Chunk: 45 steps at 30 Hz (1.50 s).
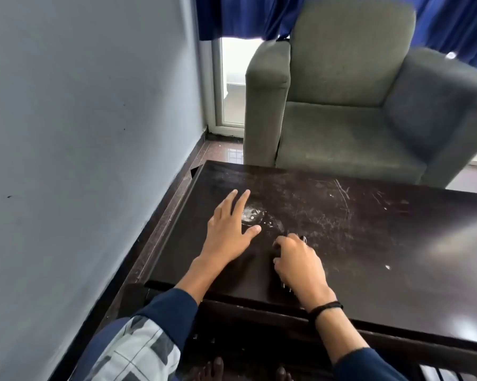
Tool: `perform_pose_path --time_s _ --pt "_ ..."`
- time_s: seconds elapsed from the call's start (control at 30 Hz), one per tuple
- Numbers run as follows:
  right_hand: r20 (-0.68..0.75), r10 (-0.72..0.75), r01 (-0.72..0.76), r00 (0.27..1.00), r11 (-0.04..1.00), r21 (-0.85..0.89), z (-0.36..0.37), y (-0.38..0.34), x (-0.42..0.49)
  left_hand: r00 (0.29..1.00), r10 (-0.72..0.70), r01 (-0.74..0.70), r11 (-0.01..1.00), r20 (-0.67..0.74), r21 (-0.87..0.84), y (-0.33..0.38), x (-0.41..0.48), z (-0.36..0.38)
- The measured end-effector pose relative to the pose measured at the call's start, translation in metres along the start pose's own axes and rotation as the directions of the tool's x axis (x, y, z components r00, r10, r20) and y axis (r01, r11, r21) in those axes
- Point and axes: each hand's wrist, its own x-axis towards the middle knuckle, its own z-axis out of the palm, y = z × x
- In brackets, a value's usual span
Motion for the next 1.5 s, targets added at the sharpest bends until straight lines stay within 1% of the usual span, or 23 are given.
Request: perform_pose_path --time_s 0.13,0.23,0.37,0.43,0.6,0.7,0.9,0.97,1.03,1.07,1.1,1.17,1.2,1.23,1.3,1.5 --pt "0.039 -0.025 0.026 0.999 1.000 -0.014 0.003 -0.004 0.000 0.999 -0.019 0.020 1.000 0.026 -0.024 -0.004 0.000 0.002" --pt "0.042 -0.038 0.036 0.998 0.998 0.050 0.005 -0.003 0.003 0.999 -0.036 0.037 0.999 0.039 -0.028 -0.006 -0.001 0.002" --pt "-0.012 0.015 -0.014 1.000 0.997 0.074 0.008 0.002 0.002 0.998 -0.046 0.048 0.998 0.041 -0.027 -0.004 -0.002 0.001" --pt "0.002 0.023 -0.023 1.000 0.996 0.087 0.010 0.003 0.002 0.999 -0.040 0.041 0.998 0.031 -0.039 -0.004 -0.001 -0.001" --pt "0.019 -0.017 0.014 1.000 0.991 0.134 0.016 -0.004 0.004 0.999 -0.046 0.047 0.998 0.022 -0.048 -0.004 0.000 -0.005" --pt "0.014 -0.001 -0.002 1.000 0.983 0.185 0.019 -0.006 0.005 0.998 -0.054 0.056 0.996 0.038 -0.069 -0.005 0.000 -0.005" --pt "-0.009 0.043 -0.040 0.999 0.976 0.212 0.019 -0.002 0.005 0.999 -0.034 0.038 0.993 0.038 -0.109 -0.003 -0.001 -0.003" --pt "0.000 0.096 -0.092 0.995 0.953 0.290 0.017 -0.004 0.005 0.998 -0.040 0.045 0.990 0.037 -0.131 -0.002 -0.001 -0.004" --pt "0.034 0.183 -0.179 0.983 0.880 0.440 0.013 -0.005 0.008 0.995 -0.081 0.089 0.974 0.049 -0.207 -0.005 0.002 -0.002" --pt "0.052 0.221 -0.215 0.974 0.822 0.528 0.011 -0.005 0.010 0.990 -0.120 0.138 0.945 0.076 -0.296 -0.007 0.003 0.000" --pt "0.070 0.249 -0.238 0.966 0.754 0.612 0.009 -0.004 0.011 0.978 -0.163 0.202 0.884 0.127 -0.422 -0.008 0.003 0.000" --pt "0.109 0.264 -0.256 0.958 0.621 0.741 0.006 -0.002 0.012 0.948 -0.194 0.316 0.677 0.253 -0.665 -0.006 0.002 -0.001" --pt "0.126 0.255 -0.257 0.959 0.581 0.772 0.005 -0.002 0.012 0.939 -0.187 0.344 0.582 0.291 -0.737 -0.005 0.001 -0.004" --pt "0.136 0.243 -0.255 0.960 0.570 0.781 0.003 -0.003 0.012 0.937 -0.174 0.349 0.521 0.303 -0.779 -0.003 0.001 -0.006" --pt "0.138 0.219 -0.242 0.966 0.578 0.779 0.003 -0.006 0.011 0.944 -0.152 0.329 0.467 0.292 -0.821 0.000 0.000 -0.009" --pt "0.031 0.158 -0.127 0.987 0.650 0.749 0.006 -0.012 0.010 0.947 -0.153 0.320 0.410 0.281 -0.854 -0.001 0.000 -0.013"
